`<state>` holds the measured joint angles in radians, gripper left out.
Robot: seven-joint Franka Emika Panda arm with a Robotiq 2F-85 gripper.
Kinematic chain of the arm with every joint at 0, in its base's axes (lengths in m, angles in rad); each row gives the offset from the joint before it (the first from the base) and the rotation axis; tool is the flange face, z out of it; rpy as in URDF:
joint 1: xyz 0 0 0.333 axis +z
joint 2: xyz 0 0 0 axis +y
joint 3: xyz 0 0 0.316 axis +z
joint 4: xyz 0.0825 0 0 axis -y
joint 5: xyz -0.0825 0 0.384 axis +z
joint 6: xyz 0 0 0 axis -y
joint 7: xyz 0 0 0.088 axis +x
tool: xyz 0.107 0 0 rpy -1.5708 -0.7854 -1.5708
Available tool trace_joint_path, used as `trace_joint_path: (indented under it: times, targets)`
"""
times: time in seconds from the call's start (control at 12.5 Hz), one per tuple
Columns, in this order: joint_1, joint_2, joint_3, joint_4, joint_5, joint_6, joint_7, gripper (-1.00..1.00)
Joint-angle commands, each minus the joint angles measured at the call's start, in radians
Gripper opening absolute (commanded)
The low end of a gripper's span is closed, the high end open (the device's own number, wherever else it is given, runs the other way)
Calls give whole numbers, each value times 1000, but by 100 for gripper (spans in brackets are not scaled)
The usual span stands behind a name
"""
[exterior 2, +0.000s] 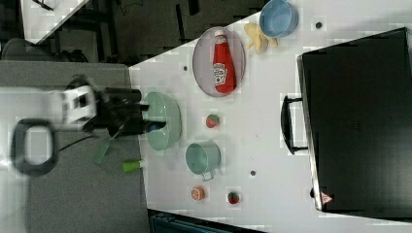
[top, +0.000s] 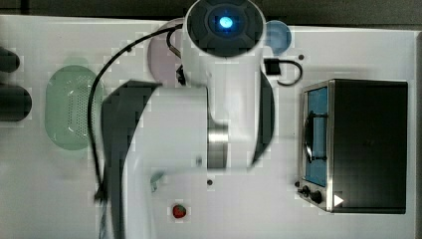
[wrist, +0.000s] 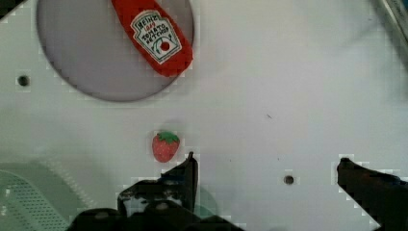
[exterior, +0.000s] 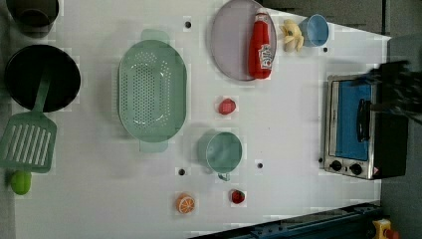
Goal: Pick ketchup from plate and place it on table.
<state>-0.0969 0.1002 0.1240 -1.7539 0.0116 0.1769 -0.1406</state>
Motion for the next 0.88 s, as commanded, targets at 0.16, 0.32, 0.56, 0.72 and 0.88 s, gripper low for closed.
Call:
trace_joint_path:
  times: [0.16,0.32,0.56,0.72,0.88]
  targets:
    - [9,107,2,4,3,101,-204,100]
    - [9,174,2,5,3,202,-309,100]
    - [15,269,2,6,1,360,-487,100]
    - [21,327,2,6,1,450,-570,100]
    - [27,383,2,6,0,512,-574,100]
